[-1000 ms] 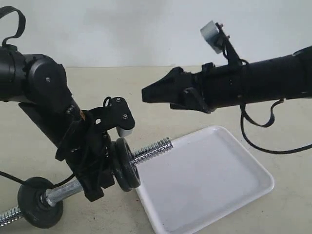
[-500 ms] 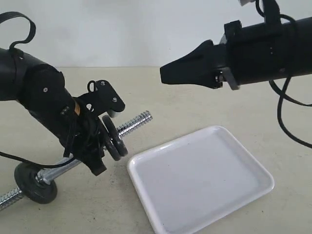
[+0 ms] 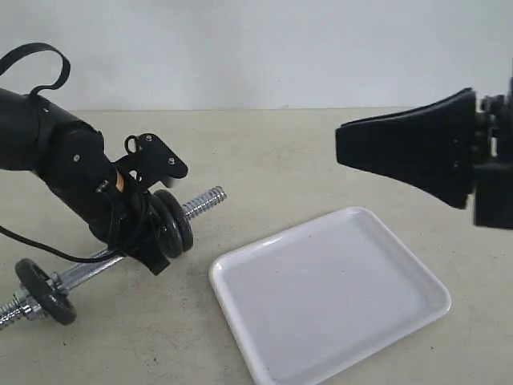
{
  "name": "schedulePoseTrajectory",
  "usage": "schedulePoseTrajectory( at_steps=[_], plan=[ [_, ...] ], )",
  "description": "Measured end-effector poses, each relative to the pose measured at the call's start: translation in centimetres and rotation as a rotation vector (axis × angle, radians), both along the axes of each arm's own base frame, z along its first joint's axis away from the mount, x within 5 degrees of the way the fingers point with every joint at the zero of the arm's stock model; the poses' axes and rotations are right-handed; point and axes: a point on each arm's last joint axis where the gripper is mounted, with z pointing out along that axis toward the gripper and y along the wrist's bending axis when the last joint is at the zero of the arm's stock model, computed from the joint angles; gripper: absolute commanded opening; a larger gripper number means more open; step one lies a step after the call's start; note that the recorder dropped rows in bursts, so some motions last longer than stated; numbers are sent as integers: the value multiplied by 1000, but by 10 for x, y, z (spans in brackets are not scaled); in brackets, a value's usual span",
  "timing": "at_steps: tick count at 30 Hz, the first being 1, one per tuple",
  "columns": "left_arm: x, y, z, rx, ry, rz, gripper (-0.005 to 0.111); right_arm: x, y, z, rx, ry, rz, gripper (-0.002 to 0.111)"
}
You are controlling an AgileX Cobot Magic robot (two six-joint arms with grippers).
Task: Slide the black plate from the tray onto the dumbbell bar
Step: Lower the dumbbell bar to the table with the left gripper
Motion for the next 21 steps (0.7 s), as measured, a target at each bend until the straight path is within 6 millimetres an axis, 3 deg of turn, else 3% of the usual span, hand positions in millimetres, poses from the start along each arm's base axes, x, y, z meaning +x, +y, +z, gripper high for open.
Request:
schedulePoseTrajectory(
  at_steps=[6, 21],
  plan=[
    [12, -4, 0, -42, -25, 77, 4, -39, -12, -3, 19, -34, -15, 0],
    [19, -8, -5, -61, -38, 91, 4, -44, -13, -10, -25, -6, 2, 0]
  ],
)
